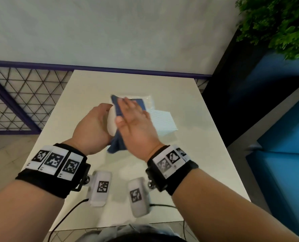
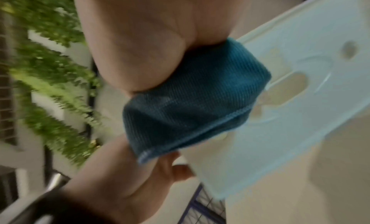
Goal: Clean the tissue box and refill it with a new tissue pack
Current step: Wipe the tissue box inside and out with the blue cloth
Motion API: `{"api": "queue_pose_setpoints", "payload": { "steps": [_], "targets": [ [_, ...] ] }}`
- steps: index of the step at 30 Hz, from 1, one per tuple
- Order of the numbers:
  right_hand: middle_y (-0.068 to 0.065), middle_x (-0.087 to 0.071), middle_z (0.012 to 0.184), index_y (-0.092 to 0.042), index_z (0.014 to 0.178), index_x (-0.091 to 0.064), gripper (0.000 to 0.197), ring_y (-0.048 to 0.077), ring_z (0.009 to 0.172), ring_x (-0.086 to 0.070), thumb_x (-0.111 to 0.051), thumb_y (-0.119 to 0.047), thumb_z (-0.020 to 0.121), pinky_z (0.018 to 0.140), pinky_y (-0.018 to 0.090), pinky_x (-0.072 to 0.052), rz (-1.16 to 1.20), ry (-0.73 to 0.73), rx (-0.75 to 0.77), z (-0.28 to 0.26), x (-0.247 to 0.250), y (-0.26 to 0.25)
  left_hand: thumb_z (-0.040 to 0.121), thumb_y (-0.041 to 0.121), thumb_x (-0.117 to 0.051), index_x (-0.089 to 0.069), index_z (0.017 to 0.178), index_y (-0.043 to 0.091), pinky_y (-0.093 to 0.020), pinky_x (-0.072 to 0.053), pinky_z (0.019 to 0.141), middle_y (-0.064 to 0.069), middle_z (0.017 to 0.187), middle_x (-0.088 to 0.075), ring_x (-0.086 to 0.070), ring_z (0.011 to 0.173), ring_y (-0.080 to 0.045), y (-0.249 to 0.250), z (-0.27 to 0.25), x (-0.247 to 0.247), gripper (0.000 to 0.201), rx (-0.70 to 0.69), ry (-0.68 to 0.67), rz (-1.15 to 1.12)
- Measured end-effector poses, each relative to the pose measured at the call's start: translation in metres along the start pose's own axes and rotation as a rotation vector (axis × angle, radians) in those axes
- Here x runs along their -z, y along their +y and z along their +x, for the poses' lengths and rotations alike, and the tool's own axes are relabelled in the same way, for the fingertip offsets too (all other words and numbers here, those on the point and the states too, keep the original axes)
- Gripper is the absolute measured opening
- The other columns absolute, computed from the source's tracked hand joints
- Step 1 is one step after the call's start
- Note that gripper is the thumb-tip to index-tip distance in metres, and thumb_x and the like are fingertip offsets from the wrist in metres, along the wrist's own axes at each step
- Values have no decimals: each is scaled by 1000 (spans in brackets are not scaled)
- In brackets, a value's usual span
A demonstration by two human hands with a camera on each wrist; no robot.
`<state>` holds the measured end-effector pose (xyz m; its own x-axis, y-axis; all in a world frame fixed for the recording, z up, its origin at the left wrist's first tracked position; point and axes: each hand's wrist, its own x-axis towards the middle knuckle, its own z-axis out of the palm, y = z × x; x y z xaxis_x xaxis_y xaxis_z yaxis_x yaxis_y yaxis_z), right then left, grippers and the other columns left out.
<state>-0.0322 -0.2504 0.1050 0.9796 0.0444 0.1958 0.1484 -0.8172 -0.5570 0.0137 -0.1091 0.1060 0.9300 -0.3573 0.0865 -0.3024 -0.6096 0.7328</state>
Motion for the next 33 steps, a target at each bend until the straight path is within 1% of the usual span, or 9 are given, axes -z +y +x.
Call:
{"api": "queue_pose_setpoints", "payload": {
  "steps": [3,8,11,14,19,23,26,30,33],
  "targets": [
    [-3,-17,161,-25,151,-18,52,14,149,-9,-24,-39,101,119,35,-4,-14,6,114,-5,5,9,55,23,-80,-49,116,23,-39,-50,80,3,105,-62,-60,96,-21,-4,1,6,68,-5,-17,-70],
    [1,-20,160,-19,151,-22,63,18,147,-18,-34,-43,94,117,44,-26,-266,-40,-218,-3,19,108,27,22,-81,-53,114,33,-43,-54,84,10,116,-62,-56,112,-11,-28,-3,25,92,91,-59,-323],
    [-1,-30,156,-25,150,-25,56,16,142,-30,-43,-37,98,115,31,-27,85,-25,-301,-10,39,123,23,18,-80,-55,111,32,-37,-54,78,11,116,-63,-59,107,-3,-40,-3,29,92,122,-116,-514],
    [-8,-44,143,-37,144,-30,85,11,123,-50,-75,-42,73,100,28,-42,394,-51,-260,-12,64,117,20,12,-78,-56,108,29,-25,-56,67,11,109,-64,-63,93,1,-51,-3,33,92,141,-133,-662],
    [-6,-50,134,-33,140,-37,100,3,89,-67,-83,7,60,71,25,-58,741,-77,-185,-6,83,105,26,0,-77,-55,111,28,-34,-55,72,1,108,-64,-60,106,-27,-66,-5,25,93,245,-178,-846],
    [-22,-51,125,-39,140,-36,99,0,103,-57,-89,-15,60,89,21,-48,277,-84,-132,7,91,79,46,16,-94,-29,143,34,-30,-38,99,2,148,-37,-36,136,-23,-50,0,19,118,305,-146,-242],
    [-7,-43,137,-42,140,-33,101,13,119,-48,-88,-28,57,99,26,-41,40,-173,-10,18,88,55,57,36,-89,-7,152,31,-28,-26,110,7,160,-7,-24,141,-11,-13,10,9,125,33,-167,144],
    [0,-44,137,-37,144,-34,97,20,127,-41,-81,-48,60,109,39,-35,-108,-162,157,23,75,22,60,36,-82,-36,134,18,-29,-42,71,0,112,-55,-59,105,-25,18,21,-5,88,-146,-141,273],
    [5,-28,157,-32,149,-25,85,26,145,-23,-48,-70,76,118,49,-14,-286,-4,261,9,61,10,50,46,-76,-44,110,21,-27,-37,57,12,87,-57,-59,74,-14,6,15,-3,73,-149,-1,48]
  ]
}}
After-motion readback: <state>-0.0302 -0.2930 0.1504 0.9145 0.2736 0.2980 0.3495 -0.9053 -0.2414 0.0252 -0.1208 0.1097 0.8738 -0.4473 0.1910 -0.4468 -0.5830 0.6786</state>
